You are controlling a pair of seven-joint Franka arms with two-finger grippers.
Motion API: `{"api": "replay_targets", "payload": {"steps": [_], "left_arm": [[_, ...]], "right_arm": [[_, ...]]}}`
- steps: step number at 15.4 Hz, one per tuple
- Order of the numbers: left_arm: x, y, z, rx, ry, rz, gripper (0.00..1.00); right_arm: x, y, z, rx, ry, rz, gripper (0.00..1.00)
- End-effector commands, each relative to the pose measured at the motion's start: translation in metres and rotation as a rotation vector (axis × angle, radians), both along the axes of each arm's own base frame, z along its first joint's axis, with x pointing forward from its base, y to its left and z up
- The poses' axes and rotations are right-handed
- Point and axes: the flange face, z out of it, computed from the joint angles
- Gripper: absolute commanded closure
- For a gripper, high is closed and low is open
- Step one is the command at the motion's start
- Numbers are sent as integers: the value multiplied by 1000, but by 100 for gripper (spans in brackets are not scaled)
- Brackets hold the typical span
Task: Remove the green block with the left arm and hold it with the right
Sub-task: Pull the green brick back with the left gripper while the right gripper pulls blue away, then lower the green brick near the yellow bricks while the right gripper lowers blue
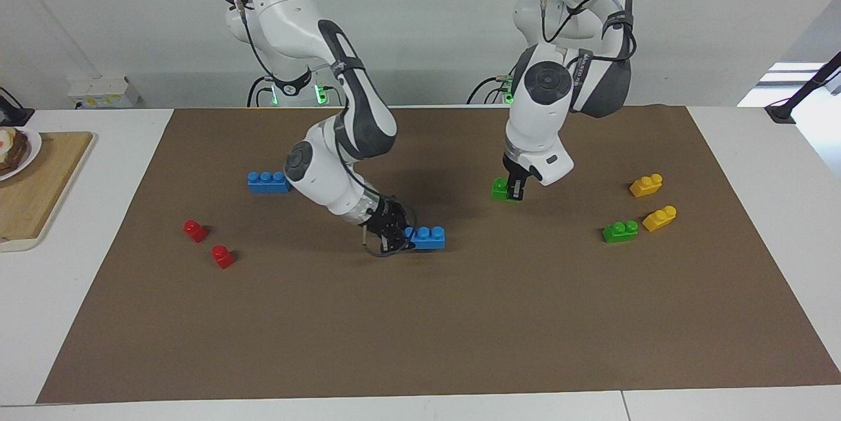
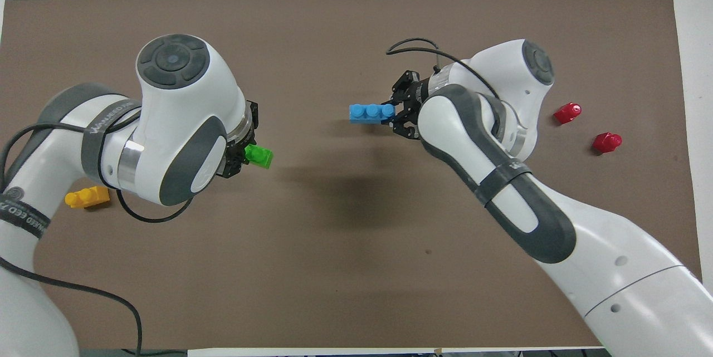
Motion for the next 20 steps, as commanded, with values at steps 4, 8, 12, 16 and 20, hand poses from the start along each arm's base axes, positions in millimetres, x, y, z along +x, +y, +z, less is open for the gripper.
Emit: {"api": "replay_targets", "payload": {"steps": [4, 8, 12, 16, 20], "left_arm": [[-49, 91, -5, -61, 78, -500, 100], [-50, 162, -17, -146, 107, -736, 100], [-46, 221, -33, -204, 72, -905, 100], [-54, 247, -67, -188, 22, -910, 100], [-61, 254, -98, -200, 24, -958, 100]], "right_arm": [[22, -140, 13, 0, -27, 127, 100], [6, -202, 1, 22, 15, 105, 100], [-15, -241, -14, 42, 30, 120, 100], [-39, -273, -31, 57, 37, 129, 100], [-47, -294, -37, 59, 28, 115, 100]]}}
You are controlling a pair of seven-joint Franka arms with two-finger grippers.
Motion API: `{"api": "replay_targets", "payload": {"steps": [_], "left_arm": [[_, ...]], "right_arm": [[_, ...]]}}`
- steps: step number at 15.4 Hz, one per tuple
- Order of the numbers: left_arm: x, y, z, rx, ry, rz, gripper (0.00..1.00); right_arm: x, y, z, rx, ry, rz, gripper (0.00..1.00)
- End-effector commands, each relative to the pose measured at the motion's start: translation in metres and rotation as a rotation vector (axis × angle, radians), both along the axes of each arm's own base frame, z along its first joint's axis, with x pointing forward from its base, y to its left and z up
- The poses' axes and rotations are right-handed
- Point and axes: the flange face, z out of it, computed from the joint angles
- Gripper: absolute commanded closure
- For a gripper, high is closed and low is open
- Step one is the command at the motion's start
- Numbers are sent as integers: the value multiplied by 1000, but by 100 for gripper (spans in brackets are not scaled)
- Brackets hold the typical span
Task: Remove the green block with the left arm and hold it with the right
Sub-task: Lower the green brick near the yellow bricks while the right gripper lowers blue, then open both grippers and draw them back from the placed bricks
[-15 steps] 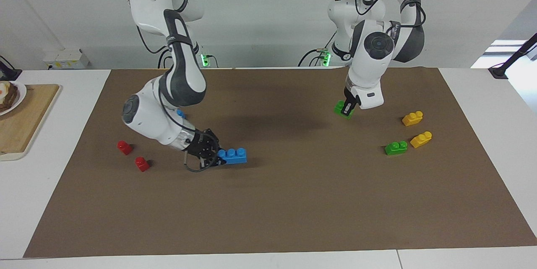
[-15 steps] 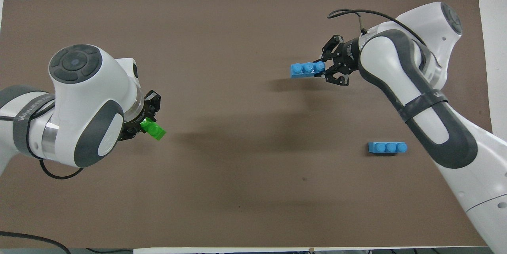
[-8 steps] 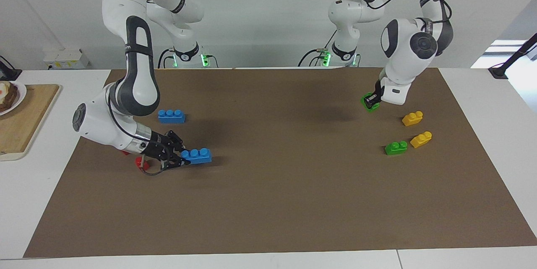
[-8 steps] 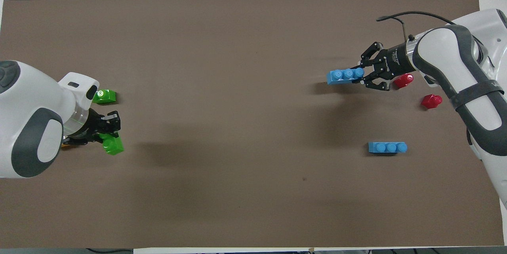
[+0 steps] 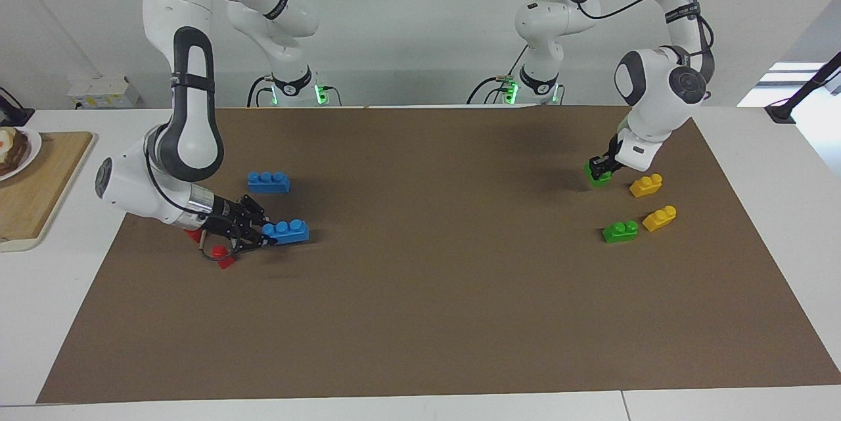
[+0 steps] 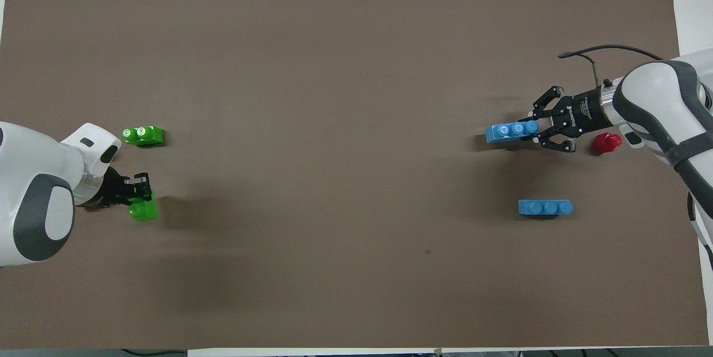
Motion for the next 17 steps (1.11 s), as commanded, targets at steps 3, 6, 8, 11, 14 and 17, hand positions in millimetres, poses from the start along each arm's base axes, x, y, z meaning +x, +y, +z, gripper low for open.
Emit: {"api": "replay_targets", "payload": {"steps": [3, 6, 8, 11, 14, 17], "left_arm": [[-10, 6, -33, -13, -57, -16, 100], [-9, 2, -34, -13, -60, -24, 100], [-9, 3, -35, -14, -62, -26, 100], [-14, 3, -43, -14, -74, -39, 99], [-14, 1, -44, -14, -77, -49, 75], [-15, 0, -44, -14, -76, -52, 32]], "right_arm": [[-17, -10, -3, -13, -14, -6, 100], [-22, -10, -10, -28, -22, -25, 100], [-23, -6, -13, -43, -34, -32, 100], [-23, -5, -15, -54, -44, -38, 100], [-23, -4, -16, -52, -42, -35, 100], [-20, 0, -12, -50, -45, -29, 12]]}}
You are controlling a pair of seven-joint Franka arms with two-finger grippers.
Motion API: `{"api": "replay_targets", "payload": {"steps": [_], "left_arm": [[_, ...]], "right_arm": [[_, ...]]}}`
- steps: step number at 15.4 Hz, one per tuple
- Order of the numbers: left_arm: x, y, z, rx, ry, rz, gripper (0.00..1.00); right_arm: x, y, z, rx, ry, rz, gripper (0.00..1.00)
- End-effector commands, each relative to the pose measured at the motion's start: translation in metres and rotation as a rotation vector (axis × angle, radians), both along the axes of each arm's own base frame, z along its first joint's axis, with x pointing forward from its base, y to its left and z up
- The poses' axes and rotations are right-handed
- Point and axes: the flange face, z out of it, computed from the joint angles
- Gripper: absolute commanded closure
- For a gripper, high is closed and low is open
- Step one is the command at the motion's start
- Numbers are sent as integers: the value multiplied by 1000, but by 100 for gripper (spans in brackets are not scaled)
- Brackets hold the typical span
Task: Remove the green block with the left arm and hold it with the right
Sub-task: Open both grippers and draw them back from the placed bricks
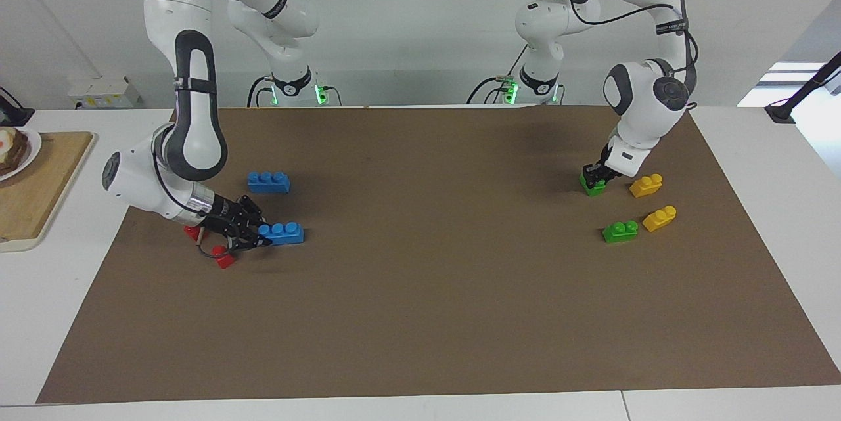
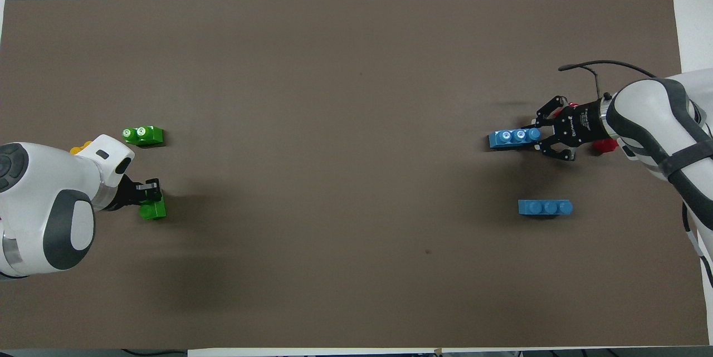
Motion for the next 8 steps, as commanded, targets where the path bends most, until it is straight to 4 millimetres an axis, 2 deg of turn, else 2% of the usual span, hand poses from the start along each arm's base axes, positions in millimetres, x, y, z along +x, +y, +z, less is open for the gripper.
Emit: {"api": "replay_targets", "payload": {"steps": [1, 3, 4, 7, 8], "left_arm": [[-5, 0, -7, -9, -14, -12, 25], [-5, 0, -6, -8, -14, -12, 0], [-2, 0, -3, -10, -16, -12, 0], [10, -1, 11, -11, -19, -13, 0], [13, -1, 19, -11, -13, -13, 0]], "right_arm": [[-2, 5, 14, -6, -31, 15, 7], [8, 16, 42, -1, -59, 31, 3], [14, 25, 53, 7, -54, 35, 3], [22, 29, 92, -4, -83, 20, 3], [21, 30, 102, -9, -98, 25, 0]]}}
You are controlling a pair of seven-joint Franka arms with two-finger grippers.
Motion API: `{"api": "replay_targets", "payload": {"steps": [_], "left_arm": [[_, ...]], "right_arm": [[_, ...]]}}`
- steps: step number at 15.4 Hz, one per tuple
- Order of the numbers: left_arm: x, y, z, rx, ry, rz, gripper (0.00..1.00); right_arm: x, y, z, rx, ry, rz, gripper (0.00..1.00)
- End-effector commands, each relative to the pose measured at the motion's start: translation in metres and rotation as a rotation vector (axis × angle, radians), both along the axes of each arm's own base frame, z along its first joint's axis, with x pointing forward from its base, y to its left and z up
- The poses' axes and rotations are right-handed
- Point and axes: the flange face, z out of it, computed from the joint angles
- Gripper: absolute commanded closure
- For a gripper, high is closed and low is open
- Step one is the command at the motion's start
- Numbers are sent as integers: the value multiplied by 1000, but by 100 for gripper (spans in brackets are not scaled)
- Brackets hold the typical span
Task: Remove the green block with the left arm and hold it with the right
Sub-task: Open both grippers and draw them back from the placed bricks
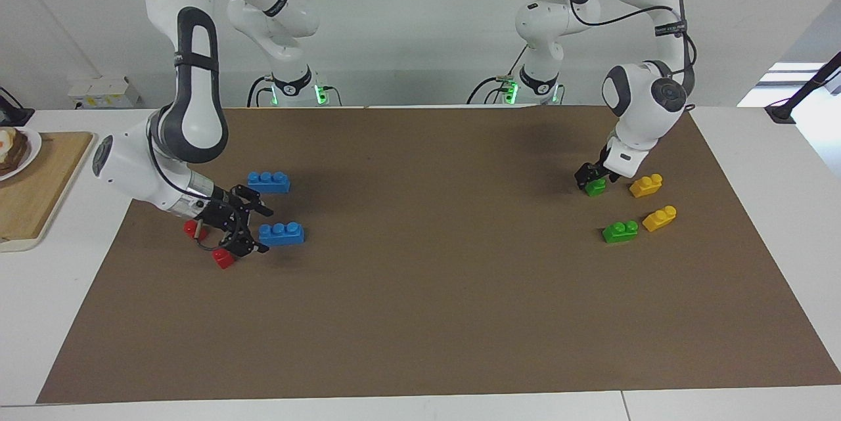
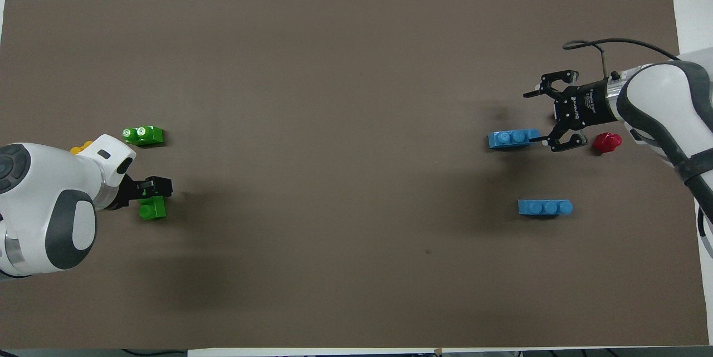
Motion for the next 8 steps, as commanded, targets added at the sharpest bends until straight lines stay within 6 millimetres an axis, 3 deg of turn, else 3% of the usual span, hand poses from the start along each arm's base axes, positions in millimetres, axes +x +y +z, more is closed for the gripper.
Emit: {"api": "replay_targets", "payload": {"steps": [1, 3, 8], "left_arm": [[12, 0, 25, -10, 3, -9, 0], [24, -2, 50, -11, 9, -12, 0], [41, -6, 105, -11, 7, -22, 0]], "right_arm": [[-2, 1, 31, -20, -22, 11, 0], [-4, 3, 49, -58, -47, 62, 0], [-3, 36, 122, -143, -127, 306, 0]]}}
